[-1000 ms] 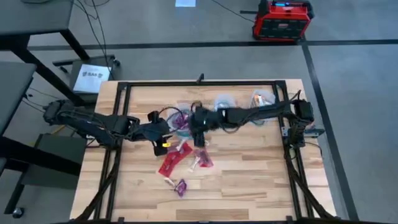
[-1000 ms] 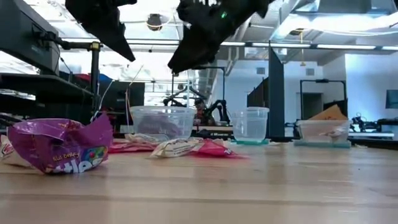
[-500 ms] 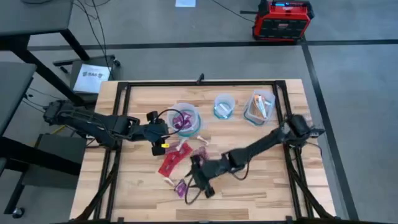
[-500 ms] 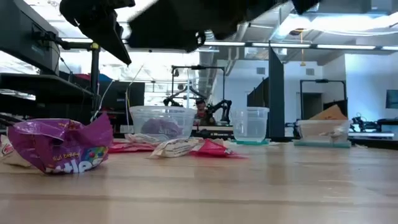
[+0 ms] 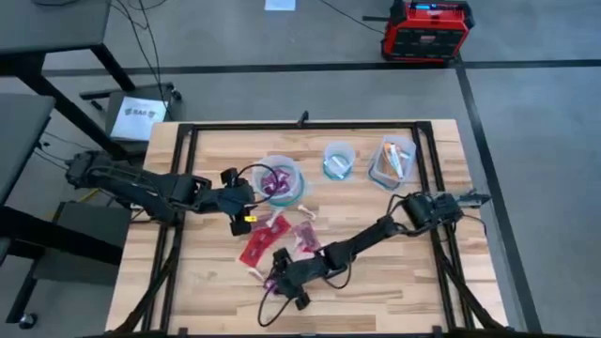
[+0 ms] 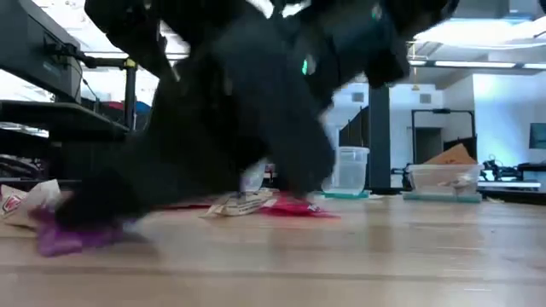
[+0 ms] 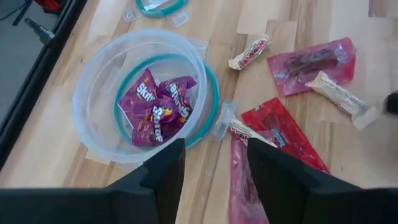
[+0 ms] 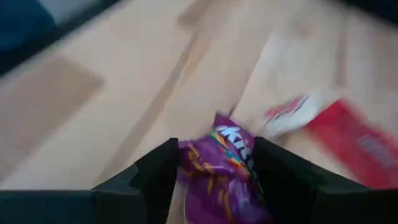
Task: Sort candy
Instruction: Put the violet candy into the big round transparent bin
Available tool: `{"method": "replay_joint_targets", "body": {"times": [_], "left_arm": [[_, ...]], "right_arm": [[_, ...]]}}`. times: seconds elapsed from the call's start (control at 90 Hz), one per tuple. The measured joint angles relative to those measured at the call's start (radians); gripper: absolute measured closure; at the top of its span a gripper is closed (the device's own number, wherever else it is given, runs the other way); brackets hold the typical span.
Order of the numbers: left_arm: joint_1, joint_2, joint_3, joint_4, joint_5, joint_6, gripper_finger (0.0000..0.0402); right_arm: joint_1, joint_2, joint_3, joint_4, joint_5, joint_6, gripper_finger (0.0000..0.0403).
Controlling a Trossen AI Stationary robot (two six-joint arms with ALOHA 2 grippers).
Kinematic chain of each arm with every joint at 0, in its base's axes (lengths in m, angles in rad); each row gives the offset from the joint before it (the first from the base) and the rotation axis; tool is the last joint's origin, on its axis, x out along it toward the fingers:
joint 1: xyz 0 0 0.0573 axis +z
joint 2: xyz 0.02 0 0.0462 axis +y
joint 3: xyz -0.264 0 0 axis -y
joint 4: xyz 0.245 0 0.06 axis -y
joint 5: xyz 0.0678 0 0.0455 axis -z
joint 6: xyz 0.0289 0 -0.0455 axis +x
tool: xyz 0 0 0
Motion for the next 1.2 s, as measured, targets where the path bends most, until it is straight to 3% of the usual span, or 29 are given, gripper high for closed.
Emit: {"method": "replay_joint_targets", "body": {"times": [0.089, 0.211, 0.278, 0.411, 0.567, 0.689, 0.844, 0.933, 1.044, 1.1, 1.2], "left_arm": [[0.0, 0.0, 0.0, 0.0, 0.0, -0.001, 0.024], [0.0, 0.0, 0.0, 0.002, 0.001, -0.001, 0.024], [0.0, 0.0, 0.0, 0.002, 0.001, 0.0, 0.024], [0.0, 0.0, 0.0, 0.002, 0.001, 0.001, 0.024], [0.0, 0.0, 0.0, 0.002, 0.001, 0.001, 0.024], [0.0, 0.0, 0.0, 0.003, 0.0, 0.0, 0.024], [0.0, 0.0, 0.0, 0.003, 0.001, 0.0, 0.024], [0.0, 0.0, 0.0, 0.003, 0.001, -0.001, 0.024], [0.0, 0.0, 0.0, 0.005, 0.001, -0.005, 0.024], [0.0, 0.0, 0.0, 0.005, 0.009, -0.006, 0.024], [0.0, 0.001, 0.0, 0.006, 0.027, -0.005, 0.024]], "right_arm": [[0.002, 0.004, 0.018, -0.046, 0.0, 0.003, 0.0253], [0.002, -0.01, 0.025, -0.098, 0.0, 0.006, 0.0358], [0.001, -0.029, 0.024, -0.121, 0.001, -0.016, 0.0388], [-0.003, -0.103, 0.02, -0.214, 0.024, -0.05, 0.0398], [-0.048, -0.276, 0.023, -0.41, 0.141, -0.112, 0.0401], [-0.148, -0.373, 0.012, -0.494, 0.207, -0.145, 0.0402], [-0.331, -0.453, -0.07, -0.434, 0.211, -0.129, 0.0402], [-0.434, -0.453, -0.123, -0.334, 0.139, -0.049, 0.0402], [-0.548, -0.433, -0.148, -0.215, 0.001, 0.204, 0.0391], [-0.597, -0.427, -0.148, -0.229, -0.075, 0.251, 0.0373], [-0.648, -0.423, -0.15, -0.22, -0.116, 0.256, 0.0326]]}}
